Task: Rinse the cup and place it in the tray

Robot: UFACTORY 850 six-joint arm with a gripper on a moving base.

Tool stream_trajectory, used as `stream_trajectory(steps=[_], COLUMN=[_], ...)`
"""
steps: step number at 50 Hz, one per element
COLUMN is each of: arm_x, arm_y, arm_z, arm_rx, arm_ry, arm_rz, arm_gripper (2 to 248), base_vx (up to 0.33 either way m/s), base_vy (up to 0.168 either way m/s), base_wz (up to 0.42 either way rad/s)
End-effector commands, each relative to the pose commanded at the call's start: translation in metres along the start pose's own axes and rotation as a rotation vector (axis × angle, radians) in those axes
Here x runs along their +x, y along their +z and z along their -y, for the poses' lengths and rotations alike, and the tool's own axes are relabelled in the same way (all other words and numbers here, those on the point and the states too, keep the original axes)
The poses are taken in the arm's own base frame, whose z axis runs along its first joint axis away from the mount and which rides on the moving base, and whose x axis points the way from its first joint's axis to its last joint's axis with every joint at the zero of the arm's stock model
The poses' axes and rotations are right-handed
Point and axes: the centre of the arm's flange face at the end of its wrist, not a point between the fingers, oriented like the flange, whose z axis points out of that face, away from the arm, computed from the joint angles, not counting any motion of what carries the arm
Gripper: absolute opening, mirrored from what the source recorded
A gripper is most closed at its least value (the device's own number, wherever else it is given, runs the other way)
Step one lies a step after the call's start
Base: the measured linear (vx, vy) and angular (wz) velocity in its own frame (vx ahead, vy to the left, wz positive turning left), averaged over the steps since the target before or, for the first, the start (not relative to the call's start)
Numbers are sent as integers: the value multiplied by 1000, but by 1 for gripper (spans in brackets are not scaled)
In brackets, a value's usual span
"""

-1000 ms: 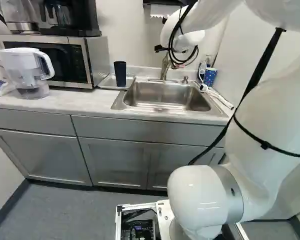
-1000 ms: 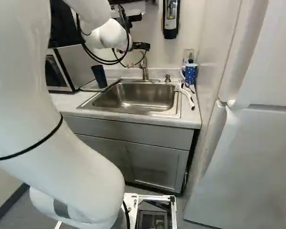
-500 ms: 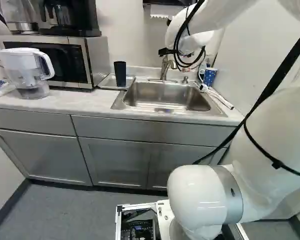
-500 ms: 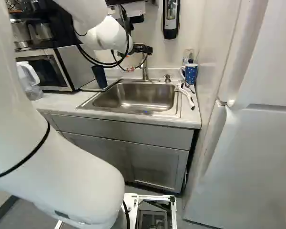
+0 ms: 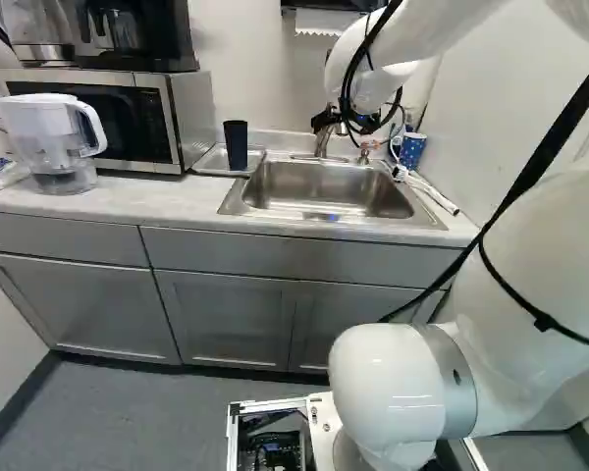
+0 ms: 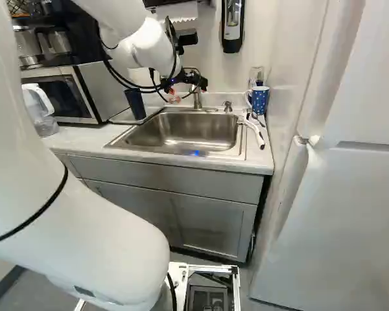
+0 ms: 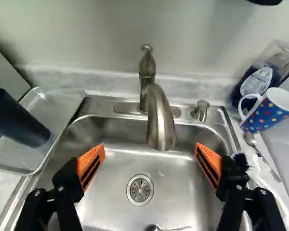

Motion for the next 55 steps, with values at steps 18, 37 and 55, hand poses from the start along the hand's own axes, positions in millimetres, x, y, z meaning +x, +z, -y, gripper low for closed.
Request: stream_trajectory(steps=[18,37,55], arm_x=[-17,-23,-23], arm_y=[-2,-3,-3], arm_z=[0,0,0], arm_rx=[-2,-3,-3], arm_ry=[0,0,0], arm_rz=[189,254,254], arm_gripper=[247,247,247], base_vx=[0,0,0], base_vy=[0,0,0], base_wz=[0,0,0])
